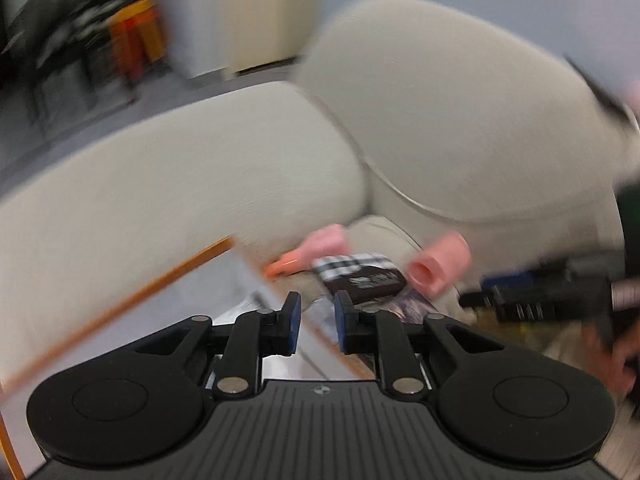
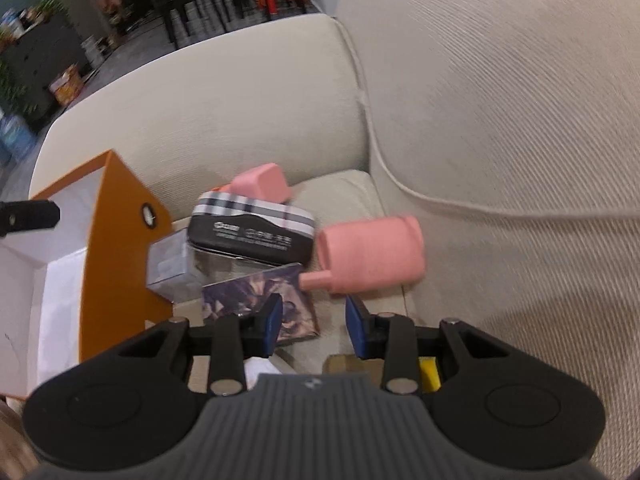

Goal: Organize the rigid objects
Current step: 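Move the left tool to the plaid tin while the right tool reaches the card box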

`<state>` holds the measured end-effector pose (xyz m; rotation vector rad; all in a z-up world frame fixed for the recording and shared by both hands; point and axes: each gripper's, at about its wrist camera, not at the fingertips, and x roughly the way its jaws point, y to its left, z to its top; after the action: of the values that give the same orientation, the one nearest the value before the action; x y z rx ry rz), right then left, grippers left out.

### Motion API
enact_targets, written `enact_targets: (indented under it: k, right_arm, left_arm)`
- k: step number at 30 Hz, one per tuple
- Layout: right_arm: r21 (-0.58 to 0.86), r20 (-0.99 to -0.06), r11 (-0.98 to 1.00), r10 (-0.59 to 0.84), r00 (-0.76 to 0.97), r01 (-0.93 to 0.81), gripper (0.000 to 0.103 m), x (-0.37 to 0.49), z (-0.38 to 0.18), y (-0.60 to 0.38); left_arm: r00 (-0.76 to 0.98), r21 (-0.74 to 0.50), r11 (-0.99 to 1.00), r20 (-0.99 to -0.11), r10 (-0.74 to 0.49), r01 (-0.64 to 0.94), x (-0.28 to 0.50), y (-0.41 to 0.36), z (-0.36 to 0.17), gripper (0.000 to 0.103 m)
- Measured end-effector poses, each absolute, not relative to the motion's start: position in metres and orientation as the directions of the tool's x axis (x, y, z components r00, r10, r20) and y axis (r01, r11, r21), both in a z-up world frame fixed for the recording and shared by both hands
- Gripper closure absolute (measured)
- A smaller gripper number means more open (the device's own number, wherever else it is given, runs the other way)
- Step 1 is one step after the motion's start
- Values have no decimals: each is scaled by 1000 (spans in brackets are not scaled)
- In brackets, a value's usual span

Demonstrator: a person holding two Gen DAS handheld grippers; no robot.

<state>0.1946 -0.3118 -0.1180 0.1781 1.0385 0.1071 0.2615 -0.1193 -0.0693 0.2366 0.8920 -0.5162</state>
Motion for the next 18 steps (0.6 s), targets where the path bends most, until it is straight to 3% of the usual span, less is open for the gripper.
enact_targets:
  k: [8,12,18]
  right_arm:
    - [279,-832,958,208,515,64,68,199,-126,-327]
    - [331,-833,940,248,495,86,67,204,-135,-330]
    - [407,-830,903,301,470,141,65,213,-149,-336]
  left_arm:
    - [415,234,508,-867,-277,829,248,-192,-115,62]
    - [480,405,333,-858,-185,852,246,-212,-138,59]
    - [521,513,104,-849,-82,852,248,-235,-169,57]
